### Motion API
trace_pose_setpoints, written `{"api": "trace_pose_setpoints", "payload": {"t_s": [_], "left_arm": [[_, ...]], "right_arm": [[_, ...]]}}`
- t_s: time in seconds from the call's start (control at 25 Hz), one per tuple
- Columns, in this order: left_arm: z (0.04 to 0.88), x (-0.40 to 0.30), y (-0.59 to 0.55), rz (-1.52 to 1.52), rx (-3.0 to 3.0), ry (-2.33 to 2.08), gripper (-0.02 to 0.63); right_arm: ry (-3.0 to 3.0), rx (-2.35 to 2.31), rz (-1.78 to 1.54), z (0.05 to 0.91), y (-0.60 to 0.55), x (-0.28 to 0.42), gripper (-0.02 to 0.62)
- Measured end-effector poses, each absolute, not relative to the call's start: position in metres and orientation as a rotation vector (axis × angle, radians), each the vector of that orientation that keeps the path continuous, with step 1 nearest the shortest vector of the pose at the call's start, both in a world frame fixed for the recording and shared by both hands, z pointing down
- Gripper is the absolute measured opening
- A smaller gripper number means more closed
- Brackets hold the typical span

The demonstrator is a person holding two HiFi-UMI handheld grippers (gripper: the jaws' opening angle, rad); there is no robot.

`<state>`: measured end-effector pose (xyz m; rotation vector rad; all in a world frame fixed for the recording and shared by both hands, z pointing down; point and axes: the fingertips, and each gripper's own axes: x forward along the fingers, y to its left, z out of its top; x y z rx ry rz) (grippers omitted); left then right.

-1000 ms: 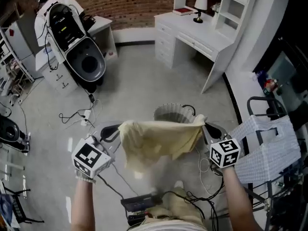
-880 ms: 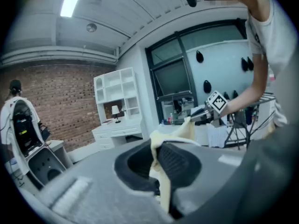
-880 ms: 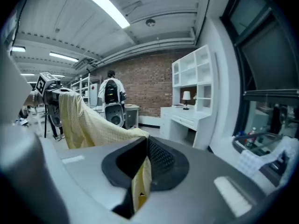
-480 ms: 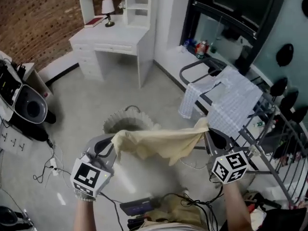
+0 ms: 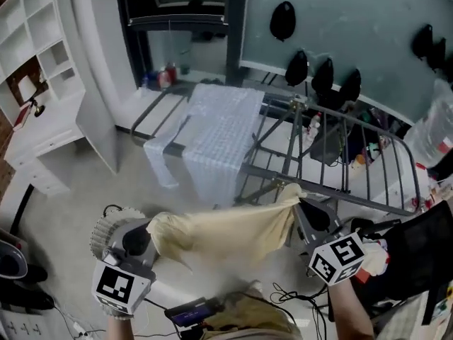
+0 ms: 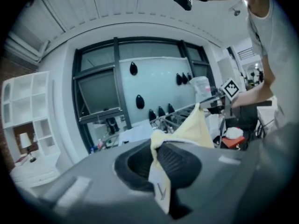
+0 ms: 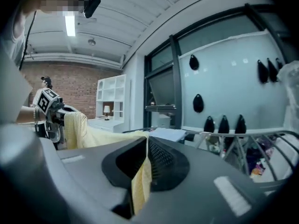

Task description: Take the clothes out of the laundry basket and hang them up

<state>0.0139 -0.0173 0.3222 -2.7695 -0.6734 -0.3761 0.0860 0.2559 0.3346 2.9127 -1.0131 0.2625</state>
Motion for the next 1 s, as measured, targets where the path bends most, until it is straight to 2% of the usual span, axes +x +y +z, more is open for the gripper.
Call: {"api": "trace_pose_setpoints", "payload": {"t_s": [0.48, 0.72, 1.0], "left_arm": [[0.280, 0.125, 0.266, -0.119, -2.531, -1.207, 0.009], [0.265, 0.177, 0.350, 0.011, -2.411, -1.311, 0.009], [0.263, 0.269, 0.403, 0.034, -2.373, -1.343, 0.009]], "right_arm": [[-0.338, 3.038, 0.097, 0.278, 0.554, 0.067, 0.011], [-0.183, 2.966, 0.059, 0.260, 0.626, 0.082, 0.011], [-0.096, 2.987, 0.099, 0.270, 0.669, 0.144, 0.011]]}}
